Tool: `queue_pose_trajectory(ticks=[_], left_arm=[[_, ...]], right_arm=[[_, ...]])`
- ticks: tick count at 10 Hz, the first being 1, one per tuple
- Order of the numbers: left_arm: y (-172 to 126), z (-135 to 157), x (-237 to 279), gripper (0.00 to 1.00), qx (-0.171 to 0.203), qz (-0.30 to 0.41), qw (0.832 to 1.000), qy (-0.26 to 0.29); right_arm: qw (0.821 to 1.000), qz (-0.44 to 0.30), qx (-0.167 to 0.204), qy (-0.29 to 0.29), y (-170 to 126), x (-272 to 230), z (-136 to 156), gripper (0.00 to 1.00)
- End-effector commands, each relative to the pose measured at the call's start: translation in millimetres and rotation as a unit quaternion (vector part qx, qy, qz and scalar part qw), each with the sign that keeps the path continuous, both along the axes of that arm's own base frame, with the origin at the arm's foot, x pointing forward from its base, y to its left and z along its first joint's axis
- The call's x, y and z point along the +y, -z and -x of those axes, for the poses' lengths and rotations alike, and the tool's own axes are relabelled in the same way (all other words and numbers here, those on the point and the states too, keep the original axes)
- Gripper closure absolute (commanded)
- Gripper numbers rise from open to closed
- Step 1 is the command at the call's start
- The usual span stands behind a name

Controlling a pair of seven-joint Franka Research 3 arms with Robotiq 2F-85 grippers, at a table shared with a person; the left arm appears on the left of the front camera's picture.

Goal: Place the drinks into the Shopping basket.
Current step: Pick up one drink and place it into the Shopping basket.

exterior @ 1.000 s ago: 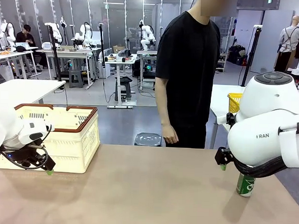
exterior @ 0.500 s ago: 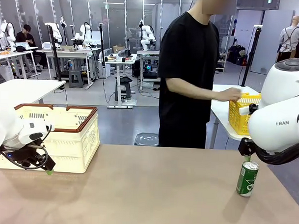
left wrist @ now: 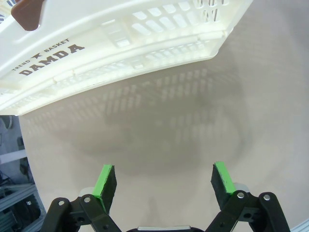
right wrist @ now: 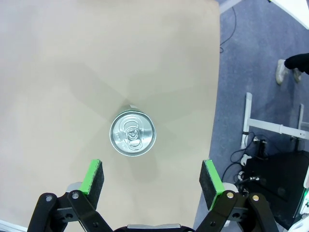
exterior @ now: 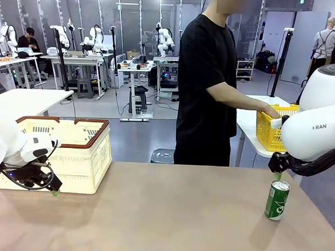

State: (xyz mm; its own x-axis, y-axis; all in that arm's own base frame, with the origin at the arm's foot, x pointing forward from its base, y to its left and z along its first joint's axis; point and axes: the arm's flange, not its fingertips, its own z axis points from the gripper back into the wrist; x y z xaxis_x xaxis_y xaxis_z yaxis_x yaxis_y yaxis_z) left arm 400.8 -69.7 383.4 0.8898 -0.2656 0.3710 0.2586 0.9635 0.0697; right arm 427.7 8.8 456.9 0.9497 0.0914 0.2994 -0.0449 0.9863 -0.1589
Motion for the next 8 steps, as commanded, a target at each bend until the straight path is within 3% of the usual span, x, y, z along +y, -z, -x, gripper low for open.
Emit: queue_pose_trajectory(ticks=[1, 8], left_arm=[[1, 0, 0, 0.00, 0.001, 0.000, 1.000, -0.001], [1, 0, 0, 0.00, 0.001, 0.000, 1.000, -0.001]], right_arm=[[1.000, -0.025, 0.005, -0.009, -1, -5, -9, 0.00], [0.997, -0.053, 0.047, -0.001, 42, -9, -38, 0.00]])
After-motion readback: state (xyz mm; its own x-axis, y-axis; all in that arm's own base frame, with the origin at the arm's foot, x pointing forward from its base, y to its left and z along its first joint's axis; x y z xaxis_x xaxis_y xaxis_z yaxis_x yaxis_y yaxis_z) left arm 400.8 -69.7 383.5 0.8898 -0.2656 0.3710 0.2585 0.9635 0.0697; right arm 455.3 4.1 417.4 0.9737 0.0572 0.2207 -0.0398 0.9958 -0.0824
